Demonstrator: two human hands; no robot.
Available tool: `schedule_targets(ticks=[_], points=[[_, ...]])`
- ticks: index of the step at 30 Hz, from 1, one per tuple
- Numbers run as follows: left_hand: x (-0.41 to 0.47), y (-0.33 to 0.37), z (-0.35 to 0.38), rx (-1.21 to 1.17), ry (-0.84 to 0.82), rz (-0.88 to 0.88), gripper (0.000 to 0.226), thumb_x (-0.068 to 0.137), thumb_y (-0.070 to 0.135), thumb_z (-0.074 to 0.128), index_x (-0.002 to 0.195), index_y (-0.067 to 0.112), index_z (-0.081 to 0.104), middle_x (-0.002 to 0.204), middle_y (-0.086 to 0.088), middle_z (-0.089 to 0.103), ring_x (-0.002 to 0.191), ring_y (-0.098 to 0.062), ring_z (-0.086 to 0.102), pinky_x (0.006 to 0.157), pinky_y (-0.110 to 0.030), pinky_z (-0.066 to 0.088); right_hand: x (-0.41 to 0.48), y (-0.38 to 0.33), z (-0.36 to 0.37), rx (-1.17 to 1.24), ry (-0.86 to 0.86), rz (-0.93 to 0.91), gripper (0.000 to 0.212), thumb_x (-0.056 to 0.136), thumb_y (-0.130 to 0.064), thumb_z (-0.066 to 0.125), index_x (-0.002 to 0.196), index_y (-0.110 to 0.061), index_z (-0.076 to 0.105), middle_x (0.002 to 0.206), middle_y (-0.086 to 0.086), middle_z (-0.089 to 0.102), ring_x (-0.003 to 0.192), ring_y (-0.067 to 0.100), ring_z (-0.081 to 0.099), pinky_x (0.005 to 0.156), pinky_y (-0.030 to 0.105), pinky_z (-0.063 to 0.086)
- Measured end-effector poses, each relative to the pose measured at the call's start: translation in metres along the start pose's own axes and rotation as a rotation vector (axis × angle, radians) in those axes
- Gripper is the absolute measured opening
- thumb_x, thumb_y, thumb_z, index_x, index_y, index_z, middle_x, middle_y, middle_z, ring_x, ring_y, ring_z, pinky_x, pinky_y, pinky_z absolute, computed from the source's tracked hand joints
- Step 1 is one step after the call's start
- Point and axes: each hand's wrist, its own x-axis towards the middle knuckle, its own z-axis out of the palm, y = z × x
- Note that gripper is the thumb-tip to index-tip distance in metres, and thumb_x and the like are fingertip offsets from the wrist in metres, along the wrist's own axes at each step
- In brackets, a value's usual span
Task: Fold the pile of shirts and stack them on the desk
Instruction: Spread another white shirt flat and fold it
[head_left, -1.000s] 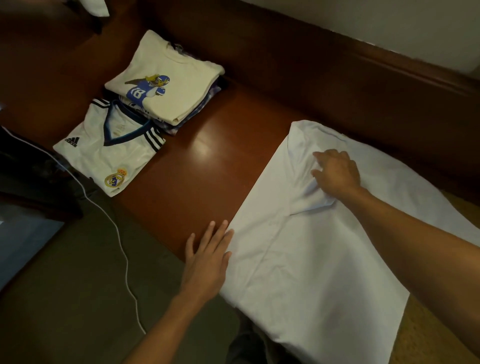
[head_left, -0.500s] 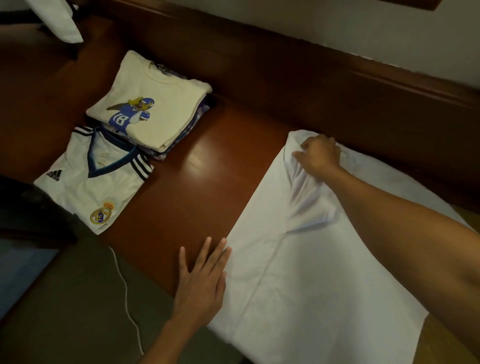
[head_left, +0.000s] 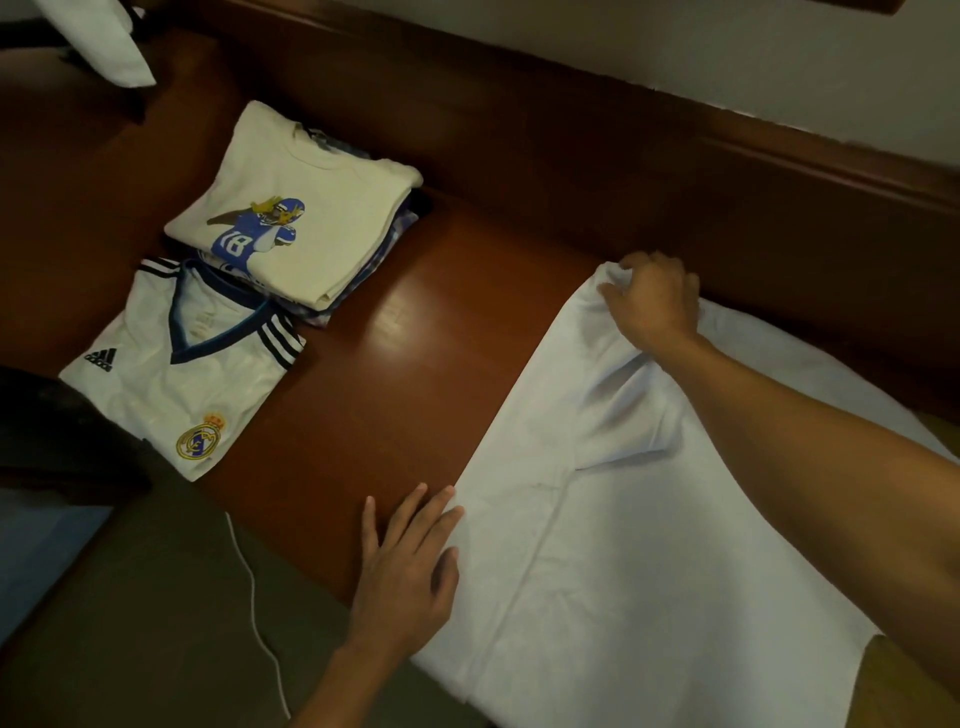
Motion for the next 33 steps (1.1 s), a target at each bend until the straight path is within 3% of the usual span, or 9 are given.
schedule_targets(ticks=[3,6,9,11,14,18,21,27,33], points=[[0.008,-0.001,-0.001,-0.071,0.065,-0.034,0.047,0.097,0.051,0.046,0.14,0.035,0.054,0.146,0.013,0.054,0.14,-0.012,0.043,0.117,-0.064,0.027,0.014,-0.011,0.007,0.029,-0.118,0.15,0.06,0.096,-0.057,0.056,0.131,-0.009,0.06,0.134,0.014,0.061,0.125,0.035,0.056,0.107,0.047,0.04],[0.015,-0.004,-0.001,-0.083,0.098,-0.041,0.046,0.096,0.051,0.046,0.134,0.03,0.061,0.135,0.008,0.063,0.128,-0.015,0.053,0.115,-0.06,0.034,0.026,-0.017,0.011,0.261,-0.135,0.196,0.04,0.097,-0.041,0.065,0.122,-0.011,0.066,0.122,0.009,0.068,0.111,0.029,0.064,0.104,0.044,0.048],[0.017,-0.007,0.0,-0.09,0.109,-0.026,0.044,0.096,0.05,0.047,0.131,0.029,0.063,0.132,0.007,0.063,0.125,-0.014,0.053,0.115,-0.056,0.034,0.033,-0.025,0.009,0.53,-0.136,0.263,0.024,0.099,-0.034,0.063,0.108,-0.013,0.07,0.098,0.004,0.067,0.087,0.02,0.066,0.082,0.032,0.057],[0.016,-0.009,0.0,-0.107,0.11,-0.008,0.042,0.096,0.049,0.048,0.131,0.03,0.062,0.132,0.009,0.062,0.125,-0.013,0.052,0.115,-0.054,0.034,0.036,-0.026,0.008,0.571,-0.183,0.296,0.024,0.1,-0.032,0.062,0.112,-0.013,0.07,0.102,0.005,0.067,0.085,0.018,0.065,0.071,0.025,0.053],[0.014,-0.012,0.0,-0.137,0.119,0.014,0.039,0.096,0.048,0.047,0.131,0.034,0.058,0.133,0.01,0.061,0.126,-0.012,0.052,0.116,-0.054,0.033,0.038,-0.024,0.008,0.582,-0.222,0.297,0.031,0.1,-0.024,0.063,0.13,-0.015,0.066,0.132,0.007,0.063,0.115,0.026,0.063,0.094,0.031,0.055],[0.013,-0.014,0.001,-0.135,0.129,0.029,0.038,0.098,0.05,0.044,0.13,0.036,0.058,0.133,0.011,0.06,0.127,-0.011,0.051,0.116,-0.053,0.032,0.034,-0.024,0.0,0.679,-0.275,0.2,0.041,0.099,-0.02,0.064,0.14,-0.02,0.059,0.146,0.004,0.055,0.132,0.027,0.053,0.11,0.037,0.046],[0.016,-0.016,0.001,-0.101,0.124,0.04,0.037,0.098,0.05,0.043,0.128,0.035,0.059,0.132,0.011,0.06,0.125,-0.012,0.051,0.115,-0.053,0.033,0.026,-0.014,-0.009,0.54,-0.262,0.109,0.04,0.099,-0.018,0.064,0.138,-0.015,0.059,0.14,0.006,0.06,0.129,0.027,0.056,0.108,0.036,0.047],[0.029,-0.004,0.0,-0.062,0.115,0.007,0.036,0.097,0.044,0.046,0.124,0.031,0.066,0.128,0.006,0.062,0.12,-0.016,0.054,0.114,-0.055,0.035,-0.023,0.035,-0.012,0.278,0.084,0.11,0.022,0.096,-0.013,0.059,0.112,-0.013,0.074,0.114,0.012,0.069,0.099,0.03,0.066,0.08,0.027,0.047],[0.114,0.035,-0.019,-0.168,0.072,0.106,0.034,0.102,0.024,0.053,0.134,0.022,0.063,0.141,0.006,0.057,0.132,-0.011,0.048,0.12,-0.042,0.026,-0.091,0.09,-0.01,0.095,0.083,0.047,0.033,0.098,-0.012,0.06,0.13,-0.01,0.068,0.126,0.014,0.068,0.111,0.037,0.056,0.094,0.046,0.048]])
